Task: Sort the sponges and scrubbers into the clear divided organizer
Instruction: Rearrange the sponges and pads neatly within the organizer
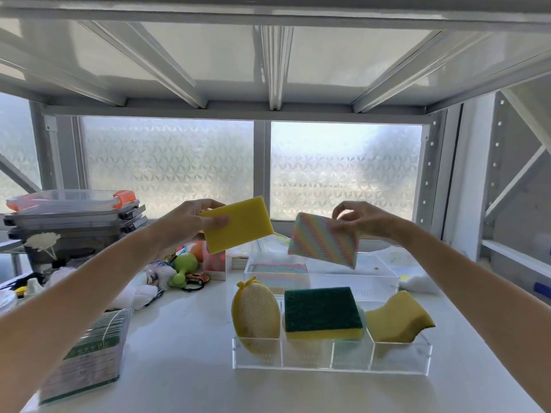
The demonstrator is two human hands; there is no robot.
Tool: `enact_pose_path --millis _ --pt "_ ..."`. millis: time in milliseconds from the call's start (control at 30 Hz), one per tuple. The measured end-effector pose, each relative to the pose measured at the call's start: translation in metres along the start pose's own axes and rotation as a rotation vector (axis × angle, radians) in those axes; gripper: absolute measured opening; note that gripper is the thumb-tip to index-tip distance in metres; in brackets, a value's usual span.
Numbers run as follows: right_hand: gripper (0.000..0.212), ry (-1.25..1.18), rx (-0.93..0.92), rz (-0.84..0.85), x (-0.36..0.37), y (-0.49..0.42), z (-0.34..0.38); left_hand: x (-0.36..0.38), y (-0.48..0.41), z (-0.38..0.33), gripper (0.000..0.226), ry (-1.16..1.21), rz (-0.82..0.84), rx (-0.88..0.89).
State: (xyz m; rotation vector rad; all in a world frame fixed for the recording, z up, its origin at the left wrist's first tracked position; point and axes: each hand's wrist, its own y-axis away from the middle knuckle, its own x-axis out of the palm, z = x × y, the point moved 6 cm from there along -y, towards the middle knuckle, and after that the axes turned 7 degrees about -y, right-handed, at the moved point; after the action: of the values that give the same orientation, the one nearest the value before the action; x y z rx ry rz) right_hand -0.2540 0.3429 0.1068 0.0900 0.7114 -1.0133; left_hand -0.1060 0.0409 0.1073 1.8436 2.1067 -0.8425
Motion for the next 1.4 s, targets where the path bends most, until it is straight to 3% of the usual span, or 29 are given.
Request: enact_pose_path --millis 133,233,533,867,933,1100,1200,1300,1400 --pt "0.015 -0.056 0.015 0.075 0.058 -0.024 0.011 -0.009 0.003 -0.004 0.031 0.013 -0.012 0.003" --pt "0.023 -0.016 0.063 0.132 0.094 -0.037 0.004 -0.01 0.005 -0.004 0.031 0.001 -0.002 -0.004" --pt "0.023 0.08 -0.077 0.069 0.108 -0.038 -0.012 -0.011 0.003 0.005 0.033 0.005 0.002 -0.024" --pt "0.016 0.343 -0.226 0.043 0.11 -0.037 -0.012 -0.01 0.003 0.007 0.035 -0.011 0.023 -0.019" --pt "0.014 0.4 -0.234 0.022 0.11 -0.035 -0.011 -0.012 0.003 0.009 0.041 0.003 0.022 -0.016" --pt "0.019 0.789 -0.414 -0.018 0.106 -0.019 0.015 -0.012 0.002 0.01 0.088 0.041 0.033 0.017" --pt "0.022 0.64 -0.354 -0.025 0.079 0.004 0.034 -0.007 -0.001 0.007 0.089 0.054 0.058 0.043" --pt "0.032 0.433 -0.25 0.16 0.075 0.049 0.049 -0.003 0.0 0.005 0.083 0.054 0.074 0.04" --pt "0.058 0.497 -0.057 0.399 0.094 0.093 0.038 0.005 -0.002 0.002 0.054 0.051 0.067 0.016"
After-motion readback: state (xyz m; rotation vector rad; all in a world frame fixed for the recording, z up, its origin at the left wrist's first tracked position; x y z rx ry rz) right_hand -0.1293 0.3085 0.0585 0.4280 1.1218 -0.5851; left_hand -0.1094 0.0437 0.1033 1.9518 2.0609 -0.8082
